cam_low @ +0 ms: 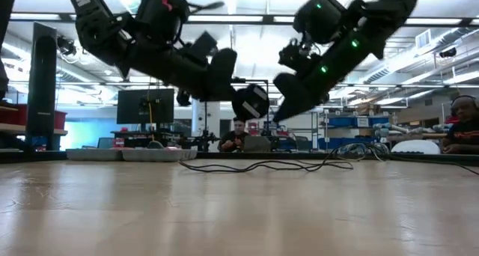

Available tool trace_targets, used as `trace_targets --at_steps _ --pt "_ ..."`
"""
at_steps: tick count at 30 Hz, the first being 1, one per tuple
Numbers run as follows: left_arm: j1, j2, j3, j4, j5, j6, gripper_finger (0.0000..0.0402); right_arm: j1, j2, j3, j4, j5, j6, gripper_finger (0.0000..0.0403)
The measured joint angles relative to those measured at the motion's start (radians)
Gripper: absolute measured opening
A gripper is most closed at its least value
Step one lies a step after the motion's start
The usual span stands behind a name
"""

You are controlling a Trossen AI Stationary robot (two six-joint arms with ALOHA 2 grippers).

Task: Coil cords
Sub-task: Coil the black wire on the black spool

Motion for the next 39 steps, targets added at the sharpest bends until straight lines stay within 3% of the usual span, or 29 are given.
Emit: trace_targets --at_steps 6,14,22,30,39 --pt "-0.005 -0.072 -0.077 0.037 -0.077 -0.01 0.0 0.01 -0.001 -0.132 0.269 0.005 0.05 0.0028" --pt "-0.006 -0.083 -0.275 0.412 -0.123 -0.073 0.0 0.034 0.004 -0.261 0.506 -0.021 0.043 0.0029" --pt "-0.006 -0.083 -0.345 0.585 -0.149 -0.043 0.0 0.037 0.004 -0.246 0.538 -0.021 -0.101 0.0034" --pt "-0.006 -0.083 -0.345 0.604 -0.148 -0.041 0.0 0.034 0.004 -0.199 0.534 -0.021 -0.399 0.0078" --pt "-0.007 -0.083 -0.345 0.616 -0.136 -0.045 0.0 0.003 0.004 -0.195 0.534 -0.02 -0.333 0.0114"
